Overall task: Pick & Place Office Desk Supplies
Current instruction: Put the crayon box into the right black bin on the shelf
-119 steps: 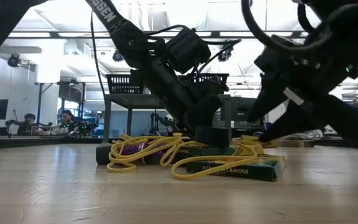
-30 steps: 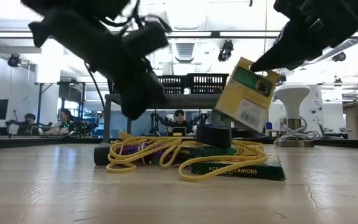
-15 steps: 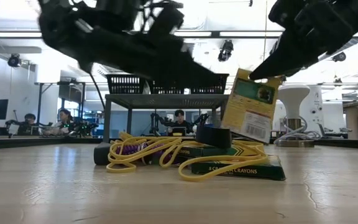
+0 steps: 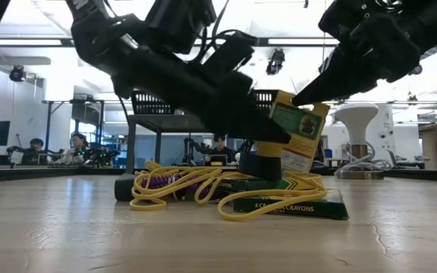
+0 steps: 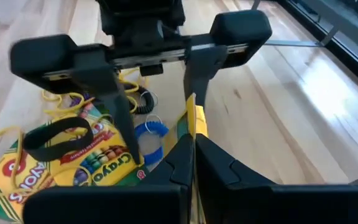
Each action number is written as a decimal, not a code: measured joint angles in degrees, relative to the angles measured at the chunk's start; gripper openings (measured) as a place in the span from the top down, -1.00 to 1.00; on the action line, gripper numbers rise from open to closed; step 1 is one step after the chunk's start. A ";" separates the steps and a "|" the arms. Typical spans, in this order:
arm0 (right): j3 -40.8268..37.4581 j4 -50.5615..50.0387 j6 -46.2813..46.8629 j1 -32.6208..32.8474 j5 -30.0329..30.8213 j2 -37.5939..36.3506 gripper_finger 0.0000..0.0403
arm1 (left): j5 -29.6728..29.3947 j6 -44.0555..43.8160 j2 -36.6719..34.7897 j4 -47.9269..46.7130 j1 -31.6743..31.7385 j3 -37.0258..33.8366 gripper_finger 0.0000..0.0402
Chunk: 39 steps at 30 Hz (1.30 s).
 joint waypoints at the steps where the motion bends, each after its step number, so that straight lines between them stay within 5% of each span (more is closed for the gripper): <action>1: 0.00 0.09 0.03 0.00 0.00 -0.20 0.96 | 0.00 -0.02 0.01 -0.55 0.00 -0.14 0.13; 8: 0.19 1.87 -2.25 0.01 -4.16 -0.69 0.90 | -0.02 -0.09 -0.30 -4.07 0.13 -0.10 0.86; 16: 4.05 -6.74 -8.14 0.28 -14.52 -8.89 0.41 | 7.29 0.34 -8.32 -16.18 0.11 -0.11 0.80; 27: 4.10 -12.18 -44.76 3.59 -15.04 -7.26 -0.20 | 49.00 -1.85 -14.34 -28.99 5.81 -0.07 0.80; 32: 8.49 -11.14 -58.92 3.67 -13.65 -2.05 -0.43 | 50.95 -4.38 -14.36 -31.53 7.84 -0.16 0.80; 39: 16.24 -11.42 -75.58 4.26 -3.96 6.24 -0.56 | 51.14 -4.50 -14.36 -31.45 7.79 -0.18 0.80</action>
